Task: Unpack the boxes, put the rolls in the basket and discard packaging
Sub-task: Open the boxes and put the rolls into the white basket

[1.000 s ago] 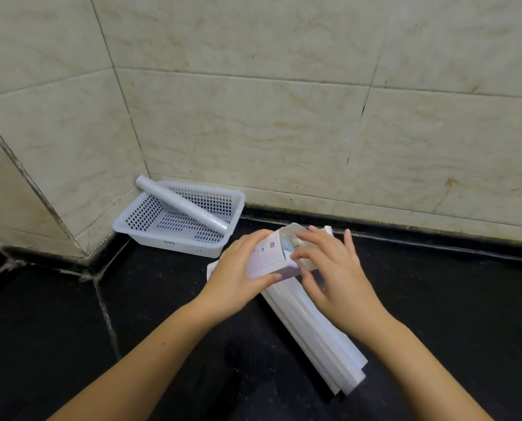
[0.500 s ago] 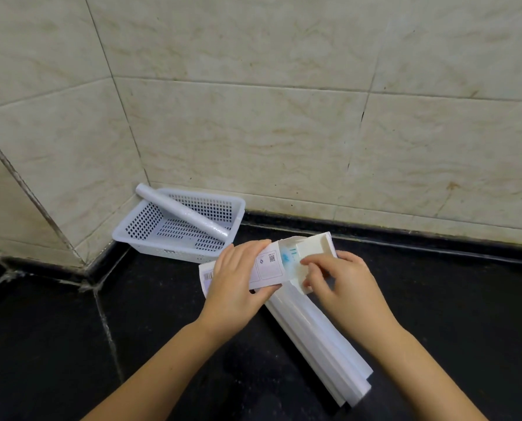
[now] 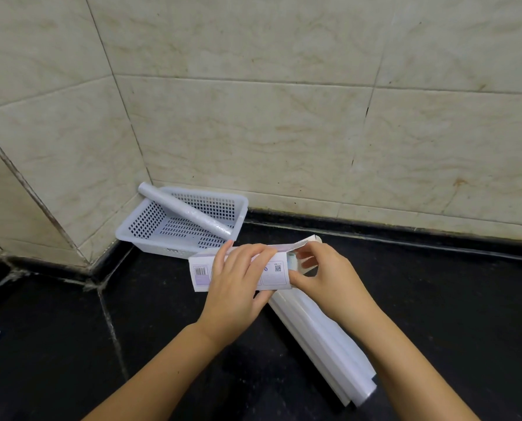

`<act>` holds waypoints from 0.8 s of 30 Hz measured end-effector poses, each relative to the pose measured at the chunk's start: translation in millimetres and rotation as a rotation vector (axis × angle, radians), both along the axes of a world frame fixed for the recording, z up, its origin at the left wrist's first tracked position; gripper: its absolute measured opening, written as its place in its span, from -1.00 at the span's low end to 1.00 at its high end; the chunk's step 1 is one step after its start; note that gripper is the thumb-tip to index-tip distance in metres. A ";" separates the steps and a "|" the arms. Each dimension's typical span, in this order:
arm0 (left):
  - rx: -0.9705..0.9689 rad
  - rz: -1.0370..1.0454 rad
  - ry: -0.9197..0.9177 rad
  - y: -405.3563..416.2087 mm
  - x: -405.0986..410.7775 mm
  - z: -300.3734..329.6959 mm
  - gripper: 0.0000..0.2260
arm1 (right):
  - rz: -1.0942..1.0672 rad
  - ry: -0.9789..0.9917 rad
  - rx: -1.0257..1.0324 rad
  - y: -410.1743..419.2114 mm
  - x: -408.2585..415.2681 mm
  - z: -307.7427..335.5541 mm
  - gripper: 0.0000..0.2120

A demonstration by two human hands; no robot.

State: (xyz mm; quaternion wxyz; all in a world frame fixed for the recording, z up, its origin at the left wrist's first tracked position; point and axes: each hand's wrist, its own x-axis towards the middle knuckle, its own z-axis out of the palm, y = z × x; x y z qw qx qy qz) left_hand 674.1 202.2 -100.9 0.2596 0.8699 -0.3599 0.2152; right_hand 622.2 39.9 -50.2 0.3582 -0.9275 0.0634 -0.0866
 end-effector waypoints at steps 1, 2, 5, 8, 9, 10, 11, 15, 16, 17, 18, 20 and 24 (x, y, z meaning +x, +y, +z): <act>0.001 0.000 -0.008 -0.1 0.2 0.2 -0.60 | -0.001 0.001 0.010 0.5 0.7 -1.6 -0.75; 0.004 -0.002 -0.014 -0.1 0.4 0.2 -0.60 | 0.001 0.005 0.023 0.4 1.6 -3.3 -0.78; 0.026 -0.015 -0.028 0.5 0.9 -2.0 -0.59 | 0.023 -0.002 0.061 -1.5 3.6 -8.0 -0.83; 0.007 -0.011 -0.015 0.2 1.7 -2.3 -0.57 | 0.082 -0.040 0.139 -3.4 2.5 -10.4 -0.79; 0.000 -0.008 -0.009 -0.1 2.3 -1.7 -0.57 | 0.104 -0.052 0.155 -3.9 1.9 -11.0 -0.78; 0.001 -0.007 -0.006 -0.1 3.1 -1.1 -0.56 | 0.118 -0.055 0.160 -4.2 2.1 -11.4 -0.79; 0.008 -0.008 -0.003 -0.2 3.9 -0.8 -0.57 | 0.123 -0.049 0.161 -4.5 2.8 -11.6 -0.79; 0.036 -0.011 0.020 -3.5 6.1 0.0 -0.58 | 0.077 0.008 0.107 -8.2 12.3 -12.4 -0.75; 0.042 -0.018 0.014 -5.1 5.8 -0.5 -0.58 | 0.065 0.024 0.086 -9.2 15.4 -12.7 -0.77; 0.051 -0.025 0.004 -6.9 5.4 -1.1 -0.58 | 0.053 0.040 0.074 -10.0 18.0 -13.8 -0.80; 0.063 -0.028 -0.008 -8.4 5.2 -1.7 -0.57 | 0.043 0.053 0.062 -10.7 20.2 -15.3 -0.82; 0.084 -0.026 -0.026 -10.1 6.2 -2.1 -0.57 | 0.032 0.039 0.023 -10.7 21.9 -18.8 -0.87; 0.083 -0.031 -0.034 -9.5 11.0 0.4 -0.56 | 0.047 -0.117 0.018 -7.1 17.7 -18.7 -0.94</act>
